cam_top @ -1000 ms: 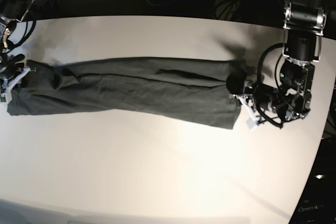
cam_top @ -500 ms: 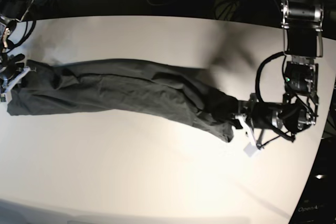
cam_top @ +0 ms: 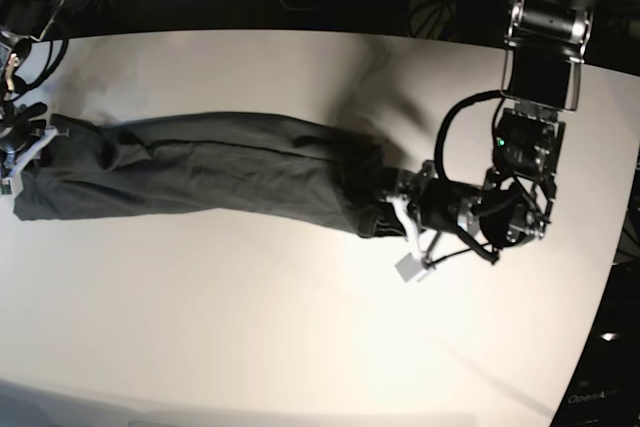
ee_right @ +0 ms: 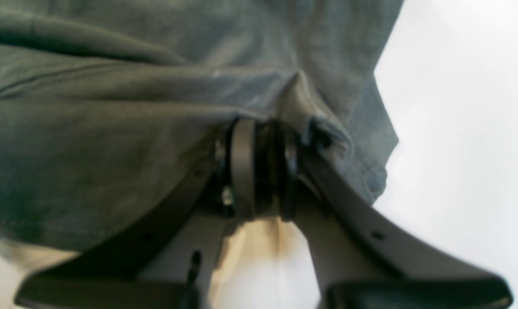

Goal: Fold the T-shirt properly
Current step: 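Lift the strip end with the left gripper toward the right gripper, then lower the folded end onto the middle of the strip, then press and adjust the folded end with the left gripper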

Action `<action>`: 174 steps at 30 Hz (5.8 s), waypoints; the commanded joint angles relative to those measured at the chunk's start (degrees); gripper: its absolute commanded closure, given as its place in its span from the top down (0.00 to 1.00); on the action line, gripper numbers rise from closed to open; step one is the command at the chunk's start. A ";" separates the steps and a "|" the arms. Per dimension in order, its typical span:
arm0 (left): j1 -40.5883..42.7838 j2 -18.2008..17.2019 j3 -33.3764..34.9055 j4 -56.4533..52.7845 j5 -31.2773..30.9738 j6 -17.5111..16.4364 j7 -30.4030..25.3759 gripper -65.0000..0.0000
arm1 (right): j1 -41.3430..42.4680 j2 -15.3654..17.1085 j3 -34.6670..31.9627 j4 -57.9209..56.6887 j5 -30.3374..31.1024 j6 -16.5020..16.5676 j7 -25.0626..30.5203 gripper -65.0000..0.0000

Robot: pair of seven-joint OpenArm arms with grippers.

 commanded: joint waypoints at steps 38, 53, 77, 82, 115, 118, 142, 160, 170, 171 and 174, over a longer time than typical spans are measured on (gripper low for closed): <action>-4.64 10.78 20.97 11.41 33.86 37.42 -0.38 0.05 | -1.61 0.08 -0.10 -0.30 -1.88 1.04 -4.14 0.12; -7.63 11.57 41.72 13.26 60.23 36.89 -0.38 0.05 | -1.70 0.08 -0.18 -0.30 -1.88 1.04 -4.14 0.12; -9.21 11.92 46.38 8.33 60.23 3.66 -0.38 0.05 | -4.60 -1.42 -0.10 4.62 -1.88 1.04 -4.14 0.12; -9.65 11.57 46.20 10.88 60.32 2.52 -0.38 0.05 | -5.30 -1.51 -0.27 4.80 -1.88 1.04 -4.14 0.12; 12.68 25.10 12.80 22.31 78.34 2.52 -0.38 0.05 | -5.39 -2.82 -0.45 4.80 -1.88 1.04 -4.14 0.12; 12.77 25.10 10.25 22.05 78.34 2.52 -0.38 0.05 | -5.39 -3.44 -0.54 4.80 -1.88 1.04 -4.14 0.12; 3.18 25.10 33.46 3.32 73.86 11.39 -0.38 0.05 | -5.92 -3.53 -0.54 4.89 -1.97 1.04 -4.14 0.12; 4.33 25.10 30.99 5.34 78.34 10.43 -0.38 0.05 | -8.91 -4.67 -0.54 12.10 -2.06 1.04 -4.22 0.12; 4.94 25.10 16.84 13.34 60.23 10.78 -0.38 0.05 | -8.47 -6.96 -0.45 12.45 -8.74 1.04 -4.14 0.12; 5.03 25.10 16.75 13.34 58.65 10.87 -0.38 0.05 | -8.47 -7.22 -0.45 12.45 -8.74 1.04 -4.14 0.12; 5.73 25.10 16.49 13.34 56.36 10.96 -0.38 0.05 | -8.56 -7.48 -0.45 12.45 -8.74 1.04 -4.14 0.12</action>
